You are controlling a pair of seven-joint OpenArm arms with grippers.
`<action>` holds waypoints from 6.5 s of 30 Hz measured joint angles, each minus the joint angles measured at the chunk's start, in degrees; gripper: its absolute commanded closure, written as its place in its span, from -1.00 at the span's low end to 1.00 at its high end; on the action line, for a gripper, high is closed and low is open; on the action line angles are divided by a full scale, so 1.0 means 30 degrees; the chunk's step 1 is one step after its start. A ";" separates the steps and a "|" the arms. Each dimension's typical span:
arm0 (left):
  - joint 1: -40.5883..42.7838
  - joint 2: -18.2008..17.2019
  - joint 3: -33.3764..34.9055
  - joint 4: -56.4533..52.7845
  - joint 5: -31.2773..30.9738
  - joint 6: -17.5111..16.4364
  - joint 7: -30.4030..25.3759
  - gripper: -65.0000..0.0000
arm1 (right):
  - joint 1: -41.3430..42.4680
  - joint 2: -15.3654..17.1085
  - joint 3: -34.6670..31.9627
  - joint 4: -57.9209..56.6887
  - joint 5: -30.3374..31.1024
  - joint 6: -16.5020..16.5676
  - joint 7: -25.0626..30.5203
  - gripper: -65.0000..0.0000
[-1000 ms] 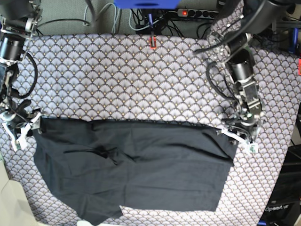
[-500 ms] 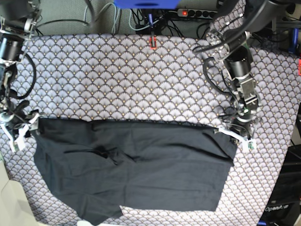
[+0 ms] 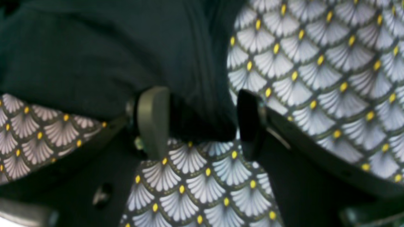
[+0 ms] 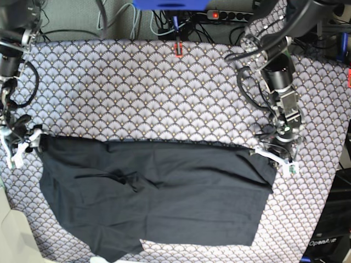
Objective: Fold the T-shirt properly
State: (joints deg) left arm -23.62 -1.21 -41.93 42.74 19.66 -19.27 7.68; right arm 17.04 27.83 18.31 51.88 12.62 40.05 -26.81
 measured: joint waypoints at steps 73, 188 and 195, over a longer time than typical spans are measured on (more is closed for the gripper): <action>0.7949 0.0000 0.0051 1.2852 0.0510 -0.5523 0.7315 1.00 | -1.2058 -0.3606 0.5399 1.2502 -0.2353 0.0066 0.0947 0.99; 0.5960 0.1829 -0.7577 1.7442 0.3599 -0.7045 0.7461 0.39 | -0.5523 -0.8109 0.5945 1.4411 -1.3085 0.0080 -0.0007 0.98; 0.5362 0.0765 -0.6492 1.5569 0.3512 -0.7009 0.7380 0.39 | -0.5479 -0.8072 0.5982 1.4375 -1.3661 0.0073 -0.1275 0.99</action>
State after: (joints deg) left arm -7.53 1.08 -61.41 89.45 30.20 -40.29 29.82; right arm 0.60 3.62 36.25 95.00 -28.36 40.27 -30.63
